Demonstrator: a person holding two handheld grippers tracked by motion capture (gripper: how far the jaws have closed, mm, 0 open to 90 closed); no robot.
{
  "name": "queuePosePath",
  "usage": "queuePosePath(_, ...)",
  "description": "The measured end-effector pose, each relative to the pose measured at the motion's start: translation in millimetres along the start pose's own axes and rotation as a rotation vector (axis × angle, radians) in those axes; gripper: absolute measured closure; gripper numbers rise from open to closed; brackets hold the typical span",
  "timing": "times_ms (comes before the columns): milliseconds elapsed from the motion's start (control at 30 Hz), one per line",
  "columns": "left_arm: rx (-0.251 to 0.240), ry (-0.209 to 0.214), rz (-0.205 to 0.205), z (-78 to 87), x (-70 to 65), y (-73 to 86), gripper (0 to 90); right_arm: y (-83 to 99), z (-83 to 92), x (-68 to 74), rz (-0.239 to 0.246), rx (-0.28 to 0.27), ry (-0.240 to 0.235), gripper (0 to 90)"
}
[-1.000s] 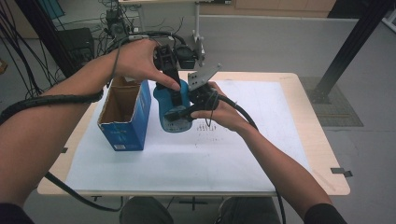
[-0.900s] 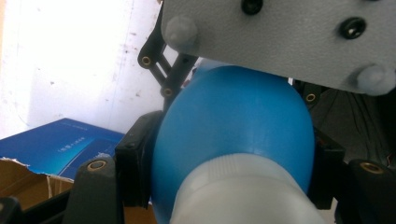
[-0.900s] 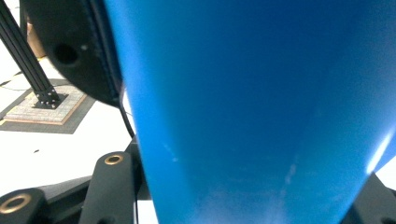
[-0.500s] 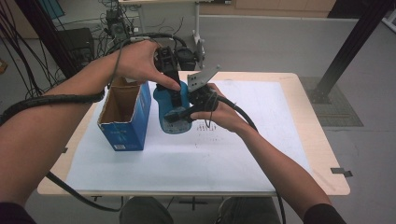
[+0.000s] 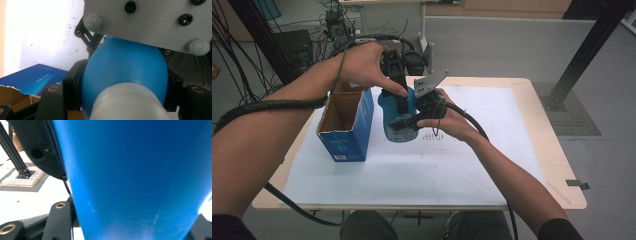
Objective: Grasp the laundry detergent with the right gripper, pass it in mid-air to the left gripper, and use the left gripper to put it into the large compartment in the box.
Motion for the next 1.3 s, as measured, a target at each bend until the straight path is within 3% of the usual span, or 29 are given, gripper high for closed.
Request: queuePosePath(1300, 0.008, -0.004, -0.01, -2.1, -0.3, -1.4, 36.6, 1.9, -0.7, -0.2, -0.021, 0.004, -0.009, 42.5)
Point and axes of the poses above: each handheld gripper's, and its own axes: z roughly backward along the jaws, y roughly out of its underside, x roughly to its left, the point moved 7 cm from there along -z, roughly forward along the jaws, and after that the axes turned 8 degrees about -z, right-handed, at the moved point
